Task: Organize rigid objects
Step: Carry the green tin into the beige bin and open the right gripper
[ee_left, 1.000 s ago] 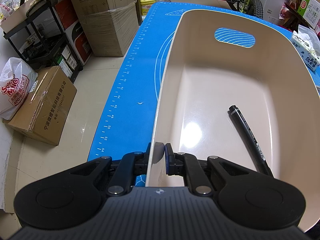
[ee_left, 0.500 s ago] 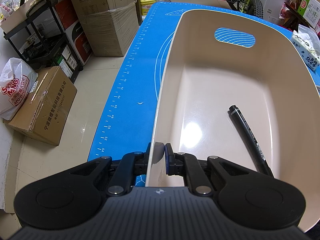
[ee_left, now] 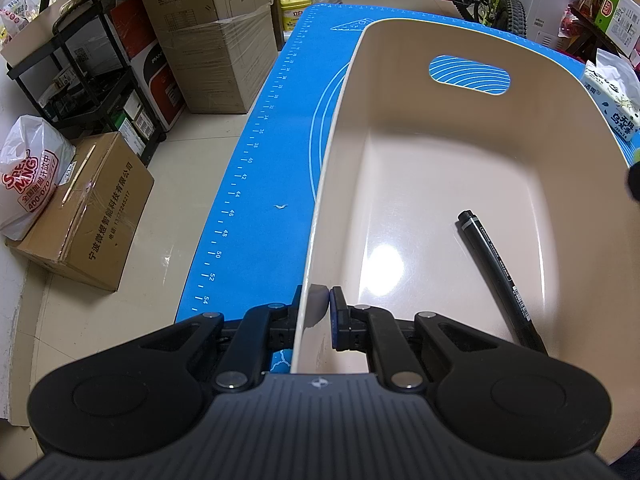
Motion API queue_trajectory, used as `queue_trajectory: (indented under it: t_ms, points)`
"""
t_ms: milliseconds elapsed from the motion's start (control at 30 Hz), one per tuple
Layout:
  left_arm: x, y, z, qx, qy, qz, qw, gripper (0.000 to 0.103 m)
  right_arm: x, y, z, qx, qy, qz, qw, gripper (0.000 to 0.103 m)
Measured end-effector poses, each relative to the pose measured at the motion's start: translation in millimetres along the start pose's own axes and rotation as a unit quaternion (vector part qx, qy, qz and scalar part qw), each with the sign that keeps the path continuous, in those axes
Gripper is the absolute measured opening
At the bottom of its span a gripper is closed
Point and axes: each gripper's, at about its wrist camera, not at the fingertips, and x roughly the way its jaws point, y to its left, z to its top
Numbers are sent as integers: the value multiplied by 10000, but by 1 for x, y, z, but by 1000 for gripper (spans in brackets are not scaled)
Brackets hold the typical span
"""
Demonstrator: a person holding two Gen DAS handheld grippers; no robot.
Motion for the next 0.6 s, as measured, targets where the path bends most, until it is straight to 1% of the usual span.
queue_trajectory:
  t_ms: [200, 400, 600]
  points:
    - [0, 0, 0, -2, 0, 0, 10000, 12, 17, 16, 0, -149, 276, 197, 9993, 55]
    - [0, 0, 0, -1, 0, 1, 10000, 12, 33, 26, -7, -247, 570, 367, 9974, 55]
    - [0, 0, 0, -1, 1, 3, 10000, 12, 45, 34, -15, -454, 891, 438, 9940, 55]
